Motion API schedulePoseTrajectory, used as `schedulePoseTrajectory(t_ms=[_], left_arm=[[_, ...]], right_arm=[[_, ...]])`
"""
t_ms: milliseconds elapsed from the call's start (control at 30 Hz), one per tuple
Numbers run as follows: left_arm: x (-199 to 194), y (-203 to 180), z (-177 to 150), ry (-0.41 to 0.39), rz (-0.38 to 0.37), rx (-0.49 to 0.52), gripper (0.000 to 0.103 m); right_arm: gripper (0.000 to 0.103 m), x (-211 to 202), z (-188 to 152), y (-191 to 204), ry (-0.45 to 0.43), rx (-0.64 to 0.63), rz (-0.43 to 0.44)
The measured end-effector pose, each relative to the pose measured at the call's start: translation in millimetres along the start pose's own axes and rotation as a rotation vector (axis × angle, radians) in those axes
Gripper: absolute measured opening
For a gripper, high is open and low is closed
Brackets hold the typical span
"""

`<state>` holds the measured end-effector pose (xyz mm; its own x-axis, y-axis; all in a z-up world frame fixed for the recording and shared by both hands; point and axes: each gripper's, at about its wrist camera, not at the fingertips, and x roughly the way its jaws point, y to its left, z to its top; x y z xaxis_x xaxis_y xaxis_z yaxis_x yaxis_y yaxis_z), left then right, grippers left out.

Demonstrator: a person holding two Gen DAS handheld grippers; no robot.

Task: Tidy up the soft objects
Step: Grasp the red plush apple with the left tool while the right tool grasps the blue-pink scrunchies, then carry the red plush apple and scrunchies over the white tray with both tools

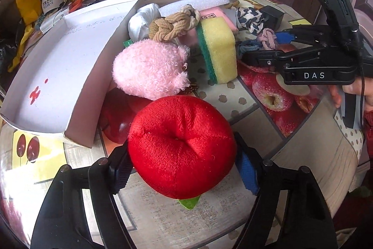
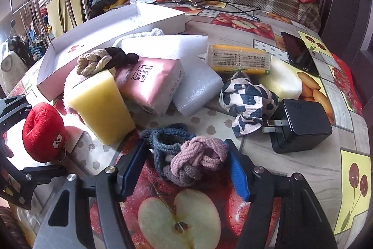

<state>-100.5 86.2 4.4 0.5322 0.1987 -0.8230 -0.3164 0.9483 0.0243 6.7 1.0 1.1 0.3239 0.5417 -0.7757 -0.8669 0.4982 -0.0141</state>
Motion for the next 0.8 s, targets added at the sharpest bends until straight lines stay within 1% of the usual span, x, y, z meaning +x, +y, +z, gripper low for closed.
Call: schedulePoseTrajectory(t_ms=[67, 100, 133, 300, 433, 567, 667, 733, 800], left_arm=[[-1.5, -0.3, 0.5, -0.009, -0.008, 0.008, 0.064], [-2.2, -1.6, 0.2, -0.015, -0.012, 0.015, 0.062], [-3.2, -2.5, -0.5, -0.023, -0.018, 0.019, 0.061], [-10.7, -1.5, -4.3, -0.068, -0.041, -0.001, 0.06], [-26.7, 5.8, -5.0, -0.143, -0.028, -0.025, 0.06], [-44.1, 16.6, -5.9, -0.241, 0.033, -0.041, 0.06], [-55.2, 33.2, -7.9, -0.315, 0.081, -0.09, 0.06], [-60.8, 46.8, -10.6, -0.36, 0.127, -0.131, 0.06], [-63.5, 59.8, -13.5, -0.397, 0.192, -0.169, 0.06]], right_arm=[[0.047, -0.7, 0.1, 1.1, -0.004, -0.007, 0.003], [0.035, -1.1, 0.8, 2.0, -0.008, -0.013, 0.007], [0.034, -1.7, 0.6, 3.1, -0.009, -0.018, 0.007], [0.031, -5.9, -1.1, 3.9, -0.022, -0.022, -0.004], [0.031, -13.6, -2.9, 4.8, -0.054, -0.024, -0.019], [0.031, -23.5, -5.1, 5.8, -0.098, -0.016, -0.033], [0.031, -32.6, -6.5, 7.8, -0.139, -0.012, -0.048], [0.031, -37.8, -6.8, 11.2, -0.167, -0.015, -0.057], [0.031, -42.9, -5.6, 16.8, -0.203, -0.022, -0.061]])
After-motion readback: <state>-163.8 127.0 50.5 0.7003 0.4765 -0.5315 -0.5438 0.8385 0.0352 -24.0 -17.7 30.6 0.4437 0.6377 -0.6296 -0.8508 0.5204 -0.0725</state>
